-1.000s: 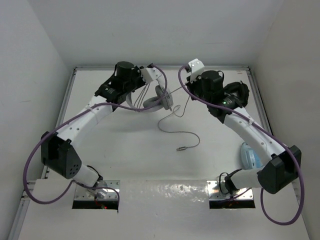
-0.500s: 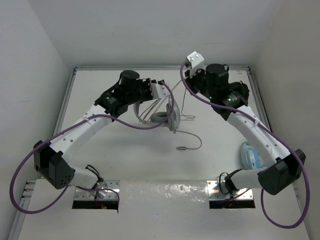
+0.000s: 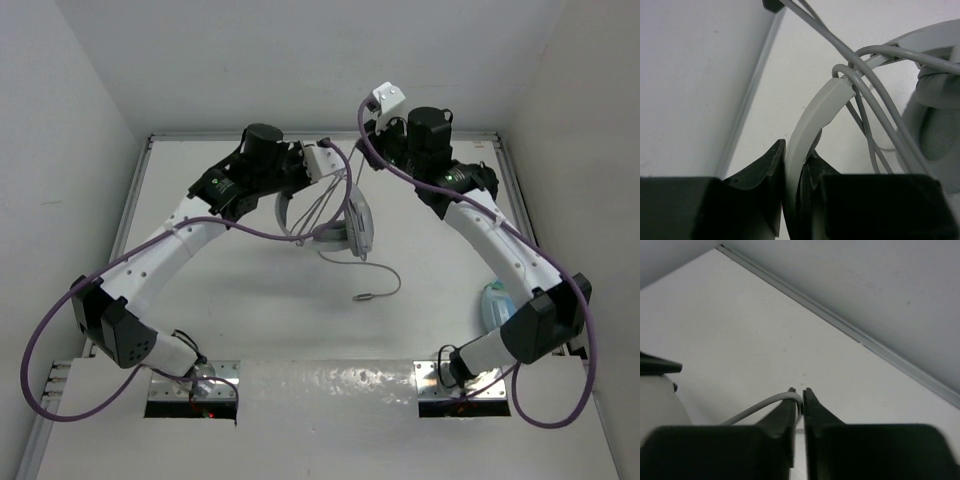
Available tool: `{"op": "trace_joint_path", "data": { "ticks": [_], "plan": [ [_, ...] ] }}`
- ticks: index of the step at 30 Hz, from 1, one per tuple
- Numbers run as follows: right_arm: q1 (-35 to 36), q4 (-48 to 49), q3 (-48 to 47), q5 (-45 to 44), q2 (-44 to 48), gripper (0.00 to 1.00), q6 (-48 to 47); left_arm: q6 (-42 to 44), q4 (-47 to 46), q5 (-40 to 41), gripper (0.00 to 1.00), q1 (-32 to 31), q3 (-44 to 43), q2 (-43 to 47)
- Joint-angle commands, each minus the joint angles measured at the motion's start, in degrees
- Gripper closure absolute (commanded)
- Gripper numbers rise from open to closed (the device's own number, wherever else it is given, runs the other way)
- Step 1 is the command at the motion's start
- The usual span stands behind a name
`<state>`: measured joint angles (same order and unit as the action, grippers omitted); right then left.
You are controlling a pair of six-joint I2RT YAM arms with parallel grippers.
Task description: Wrap the headphones
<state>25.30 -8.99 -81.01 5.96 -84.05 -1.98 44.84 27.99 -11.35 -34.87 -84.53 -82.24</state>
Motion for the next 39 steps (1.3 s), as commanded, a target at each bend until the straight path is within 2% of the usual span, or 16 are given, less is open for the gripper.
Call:
{"op": "trace_joint_path", "data": {
  "ticks": [1, 2, 3, 5, 8, 10, 13, 16, 21, 24, 30, 32, 33, 35, 39],
  "plan": [
    [-5.4, 7.1, -2.3, 3.0, -4.1, 0.82, 6.5, -9.0, 5.0, -5.7, 1.0, -0.4, -8.1, 0.2],
    [-6.1, 8.0, -1.5, 6.1, -5.1, 0.68, 7.6, -10.8, 5.4, -6.0, 1.0, -0.2, -9.9, -0.8],
    [-6.9, 8.6, -0.6, 9.1, -6.0, 0.48, 8.6, -14.4, 5.8, -6.5, 1.0, 0.1, -11.9, -1.4],
    [-6.8, 14.5, 2.8, 15.6, -8.5, 0.32, 11.1, -19.1, 7.2, -6.4, 1.0, 0.5, -17.8, -3.8],
    [-6.4, 26.0, 9.4, 19.5, -10.6, 0.24, 18.8, -22.9, 10.1, -5.6, 1.0, 1.0, -24.3, -7.3],
    [-5.9, 33.5, 14.4, 19.9, -11.2, 0.22, 21.4, -27.0, 13.2, -5.4, 1.0, 1.3, -31.6, -9.2],
    [-5.3, 39.6, 17.7, 19.1, -13.2, 0.22, 26.1, -30.9, 15.3, -5.2, 1.0, 1.4, -39.7, -12.1],
    [-3.7, 40.6, 17.0, 17.6, -16.7, 0.22, 26.5, -32.8, 15.2, -4.4, 1.0, 1.5, -44.9, -13.5],
    [-2.4, 47.3, 16.5, 8.1, -22.4, 0.23, 32.7, -35.0, 14.3, -0.4, 1.0, 1.6, -48.8, -14.7],
    [-2.4, 46.6, 15.5, 4.6, -24.7, 0.24, 35.5, -36.2, 14.1, -0.2, 1.0, 1.7, -51.4, -15.1],
    [-2.4, 48.0, 17.0, 1.7, -27.0, 0.25, 37.4, -38.1, 13.7, 1.2, 1.0, 3.9, -53.6, -15.2],
    [-2.4, 47.4, 15.2, 3.9, -28.4, 0.3, 38.8, -38.2, 13.0, 0.9, 1.0, 4.7, -53.1, -15.0],
    [-2.4, 46.4, 14.3, 5.1, -29.0, 0.37, 39.0, -38.2, 12.4, 0.9, 1.0, 5.2, -52.8, -14.9],
    [-2.4, 45.5, 12.3, 6.5, -30.0, 0.39, 40.6, -38.7, 11.7, 0.8, 1.0, 5.9, -52.7, -15.0],
    [-2.6, 45.6, 14.8, 3.7, -28.5, 0.17, 39.2, -39.6, 11.6, -0.2, 1.0, 7.3, -52.1, -14.6]
  ]
}}
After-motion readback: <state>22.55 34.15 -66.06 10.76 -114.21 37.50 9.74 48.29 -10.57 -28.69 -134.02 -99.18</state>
